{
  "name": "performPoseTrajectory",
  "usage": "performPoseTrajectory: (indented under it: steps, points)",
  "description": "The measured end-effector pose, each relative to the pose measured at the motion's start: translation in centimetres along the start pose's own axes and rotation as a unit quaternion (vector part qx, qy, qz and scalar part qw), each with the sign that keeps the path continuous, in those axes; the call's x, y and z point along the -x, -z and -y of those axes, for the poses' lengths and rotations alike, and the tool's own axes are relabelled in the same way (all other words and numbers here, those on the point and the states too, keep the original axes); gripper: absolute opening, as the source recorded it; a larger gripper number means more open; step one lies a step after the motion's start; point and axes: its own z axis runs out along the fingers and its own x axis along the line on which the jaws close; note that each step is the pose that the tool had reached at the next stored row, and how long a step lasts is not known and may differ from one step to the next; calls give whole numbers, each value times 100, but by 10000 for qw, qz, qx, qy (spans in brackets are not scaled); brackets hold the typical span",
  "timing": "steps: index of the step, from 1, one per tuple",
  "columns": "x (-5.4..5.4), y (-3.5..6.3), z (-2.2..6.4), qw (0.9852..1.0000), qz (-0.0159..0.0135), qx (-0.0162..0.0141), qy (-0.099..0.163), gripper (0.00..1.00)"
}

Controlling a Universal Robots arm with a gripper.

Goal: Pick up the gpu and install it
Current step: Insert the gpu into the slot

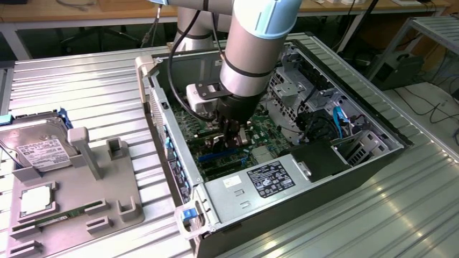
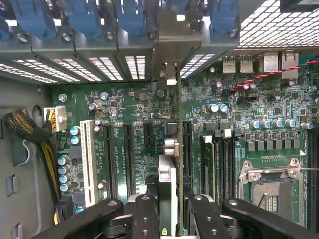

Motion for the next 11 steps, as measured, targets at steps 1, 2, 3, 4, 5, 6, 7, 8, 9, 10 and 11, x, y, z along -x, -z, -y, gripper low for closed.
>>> performPoseTrajectory:
  steps: [1, 2, 3, 4, 5, 6, 7, 8, 9, 10, 11]
  points:
    - [0, 0, 0, 10000, 0, 0, 1, 28]
    - [1, -2, 2, 10000, 0, 0, 3, 28]
    - [2, -2, 5, 10000, 0, 0, 5, 28]
    - [1, -2, 5, 10000, -1, 1, 5, 28]
    - [2, -3, 5, 10000, -1, 1, 5, 28]
    - [1, -4, 6, 10000, -1, 1, 5, 28]
    - [1, -5, 6, 10000, 0, 1, 5, 28]
    - [-1, -6, 6, 10000, 0, 0, 6, 28]
    - [-6, -6, 6, 10000, 0, 1, 6, 28]
    - [-11, -6, 7, 10000, 0, 1, 7, 28]
    - [-15, -6, 6, 10000, 0, 1, 6, 28]
